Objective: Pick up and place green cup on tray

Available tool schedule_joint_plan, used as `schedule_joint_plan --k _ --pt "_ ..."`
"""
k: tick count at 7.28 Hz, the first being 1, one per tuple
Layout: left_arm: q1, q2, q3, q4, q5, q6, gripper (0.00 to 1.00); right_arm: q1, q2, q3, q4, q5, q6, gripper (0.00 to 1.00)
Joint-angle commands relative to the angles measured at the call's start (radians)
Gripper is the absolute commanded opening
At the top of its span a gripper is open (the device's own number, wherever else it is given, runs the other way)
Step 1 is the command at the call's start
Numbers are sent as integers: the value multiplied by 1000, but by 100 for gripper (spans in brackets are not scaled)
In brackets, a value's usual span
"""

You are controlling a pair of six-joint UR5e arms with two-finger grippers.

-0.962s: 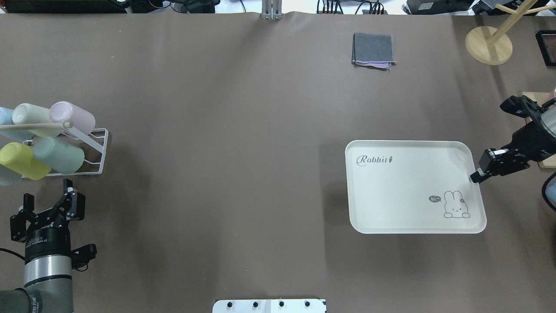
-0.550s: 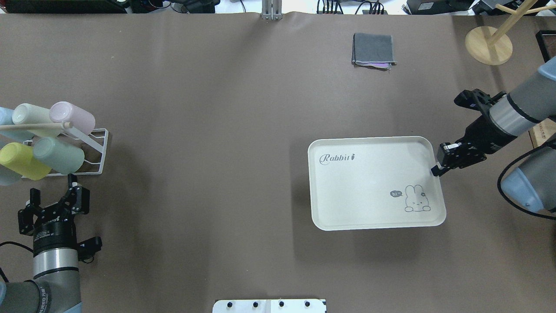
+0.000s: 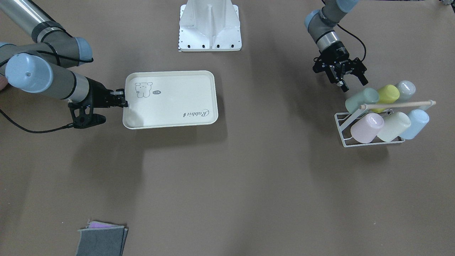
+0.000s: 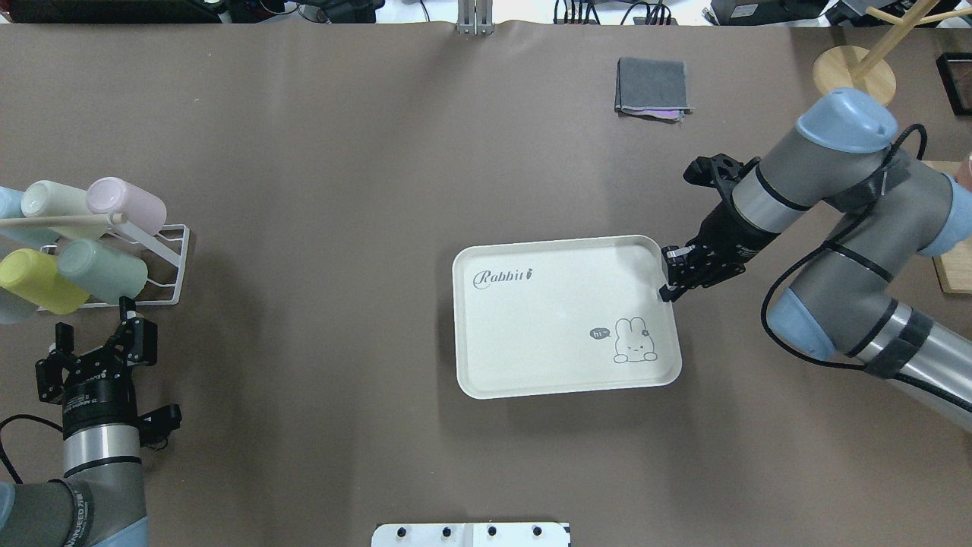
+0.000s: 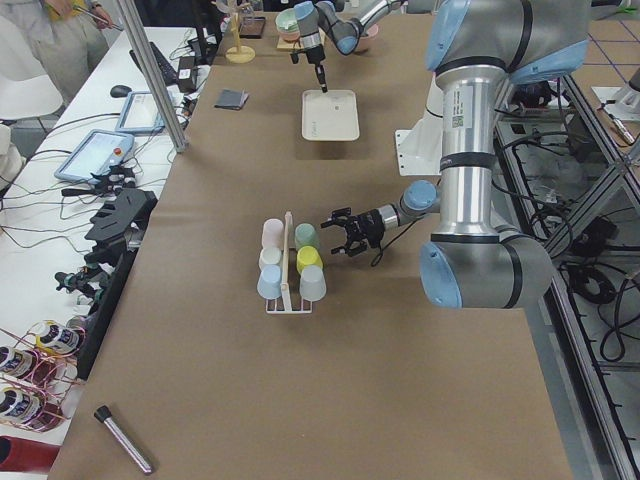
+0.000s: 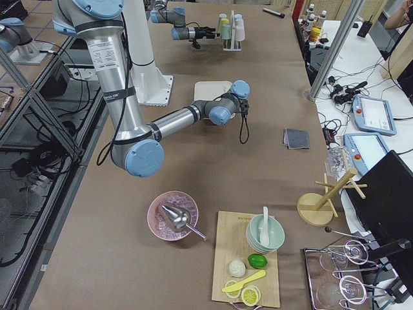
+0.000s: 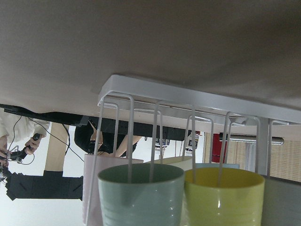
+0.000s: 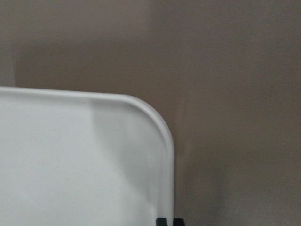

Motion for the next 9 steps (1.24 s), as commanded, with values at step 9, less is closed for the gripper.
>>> schedule_joint_plan --k 9 --pt "-48 -56 23 9 -92 48 98 -163 329 -204 2 -100 184 0"
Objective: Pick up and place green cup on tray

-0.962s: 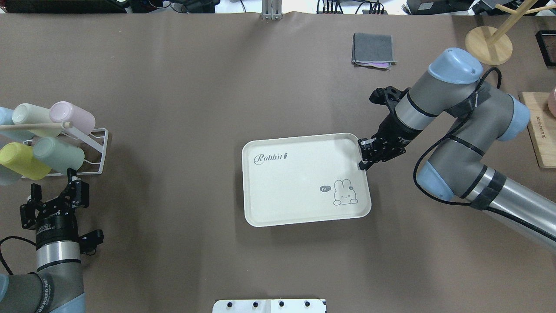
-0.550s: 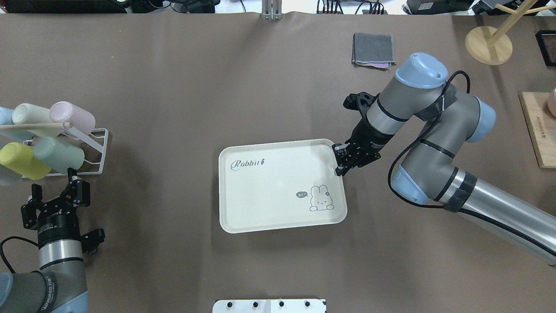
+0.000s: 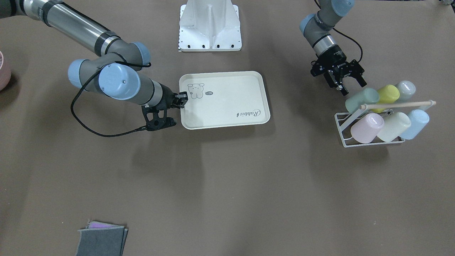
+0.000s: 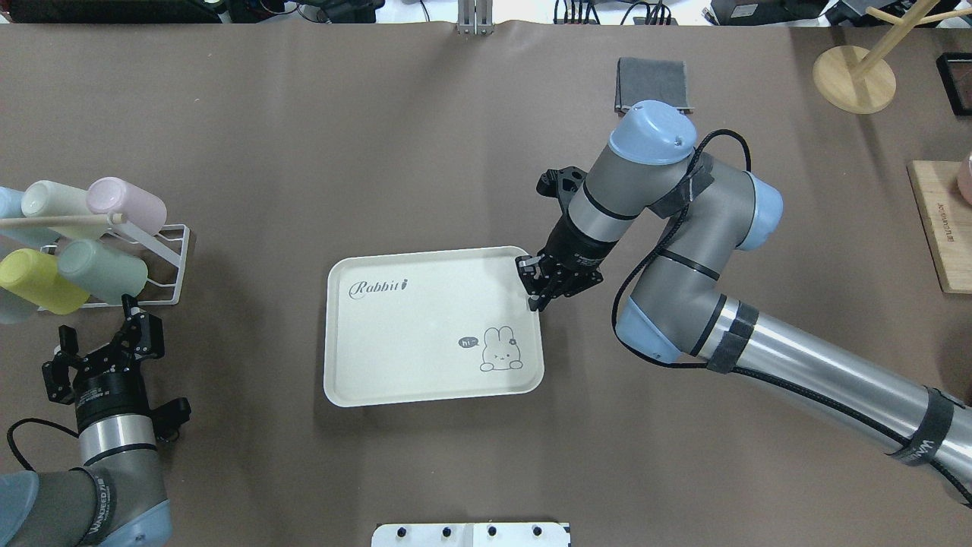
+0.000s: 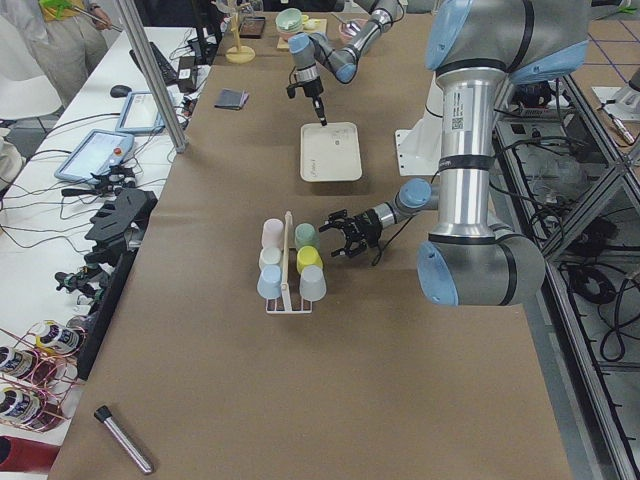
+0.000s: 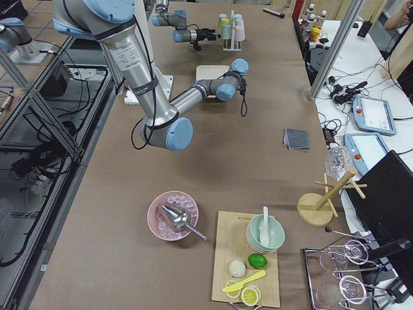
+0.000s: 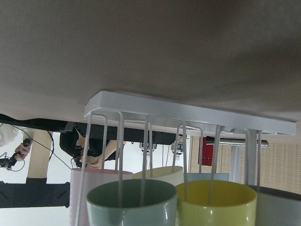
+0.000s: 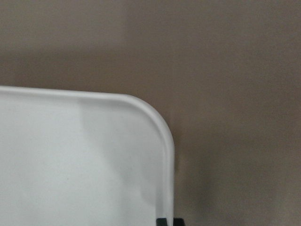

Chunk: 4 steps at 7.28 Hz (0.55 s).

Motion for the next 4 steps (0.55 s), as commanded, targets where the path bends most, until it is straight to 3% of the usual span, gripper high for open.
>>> schedule_joint_plan --k 1,4 --pt "-50 -1 -3 -5 -5 20 98 -12 36 -20 0 -23 29 0" --pt "-82 -4 1 -13 -5 20 98 -25 49 -21 0 -46 101 0"
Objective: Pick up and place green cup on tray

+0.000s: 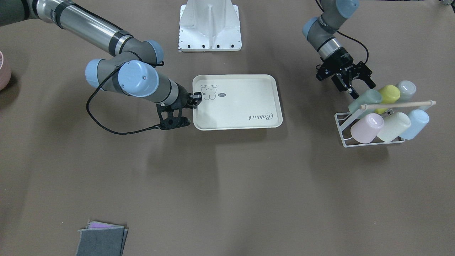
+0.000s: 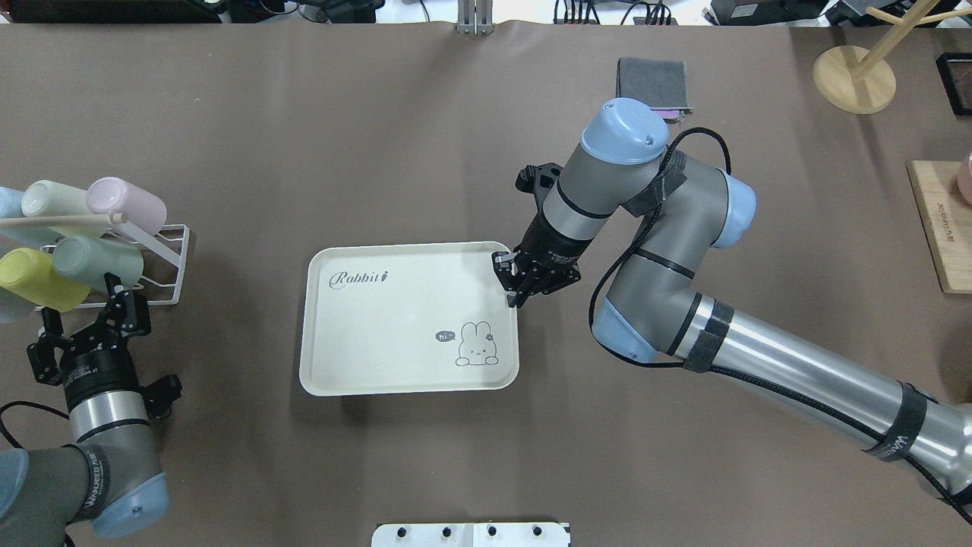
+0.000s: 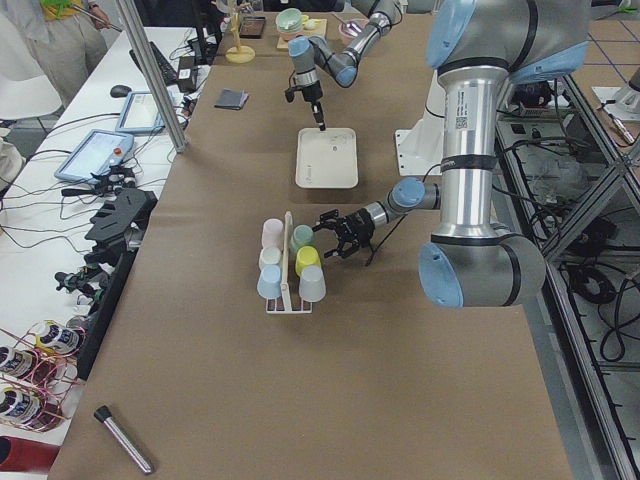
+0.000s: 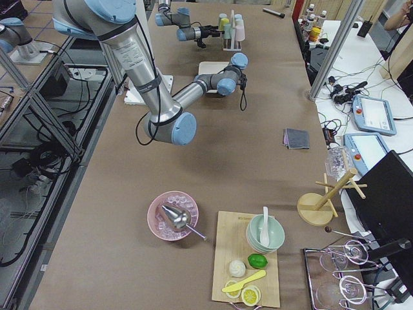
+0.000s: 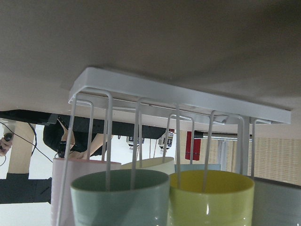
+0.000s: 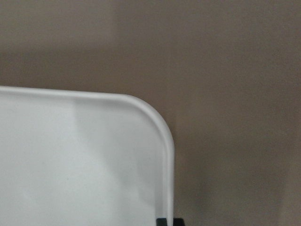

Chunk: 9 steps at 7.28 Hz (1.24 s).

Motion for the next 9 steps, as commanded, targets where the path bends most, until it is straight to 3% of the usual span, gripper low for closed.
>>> schedule_joint_plan --k 1,7,9 --pt "-21 -8 7 -4 0 1 98 -13 2 -1 0 -22 40 0" --pt "-20 -45 23 -33 -22 2 98 -41 4 4 5 -46 126 0" --pt "-23 -45 17 -34 -26 1 98 -38 -33 14 58 -42 131 0"
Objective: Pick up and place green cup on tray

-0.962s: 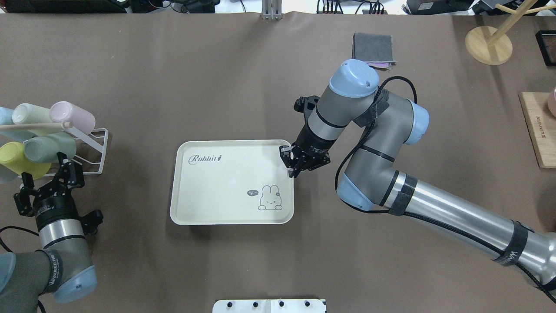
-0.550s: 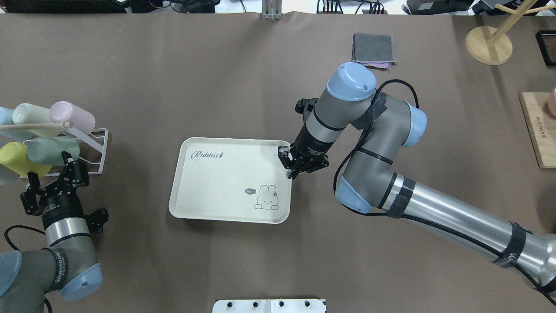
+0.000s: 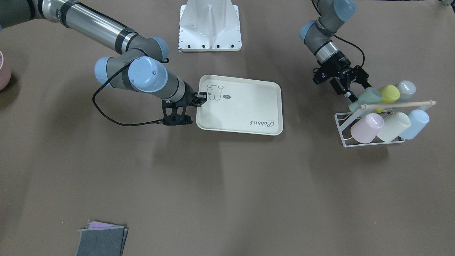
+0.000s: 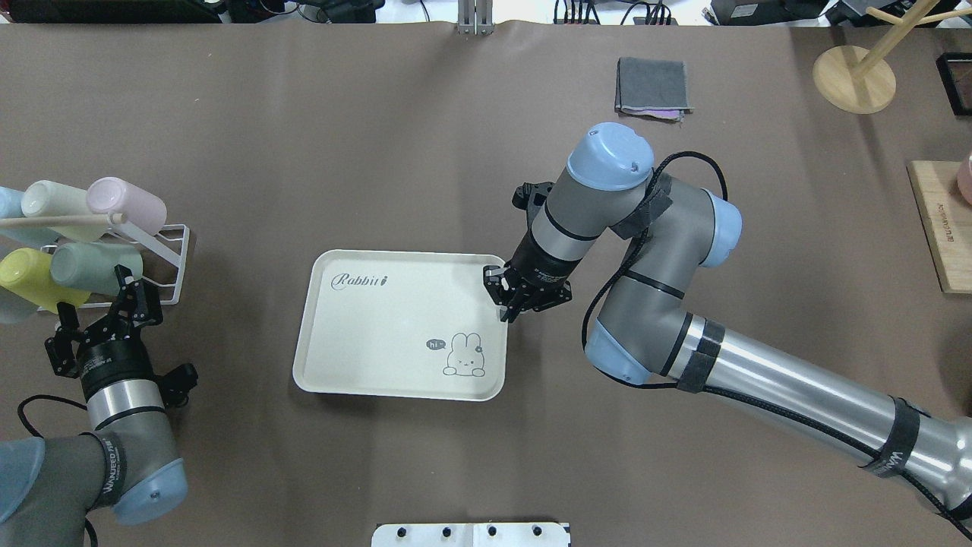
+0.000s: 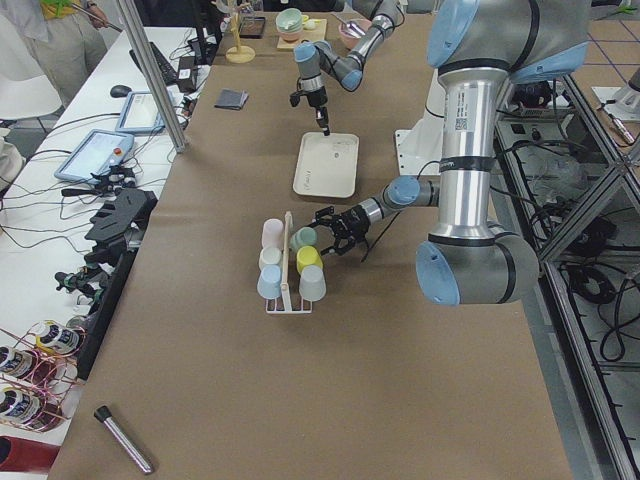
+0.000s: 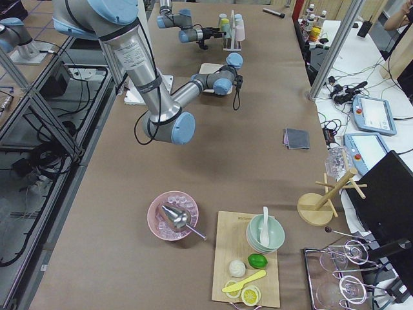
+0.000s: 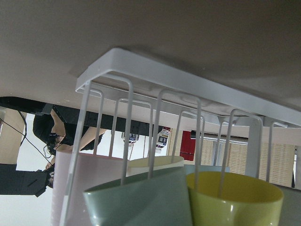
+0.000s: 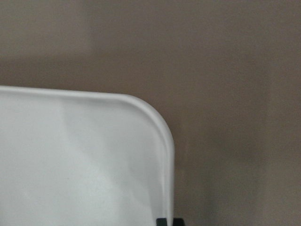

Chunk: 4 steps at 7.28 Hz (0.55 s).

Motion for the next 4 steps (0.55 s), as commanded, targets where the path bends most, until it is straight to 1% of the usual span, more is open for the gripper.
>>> schedule_joint_plan --k 1,2,3,4 --pt "0 -7 -9 1 -61 -2 98 1 -21 8 33 2 6 0" --pt "0 -5 -18 -1 -66 -2 98 1 -19 8 33 2 9 0" --pt "-2 -7 -21 -1 -68 -4 98 4 -19 6 31 2 10 33" --pt "-6 -7 -23 -1 -77 -7 98 13 -21 6 33 2 13 99"
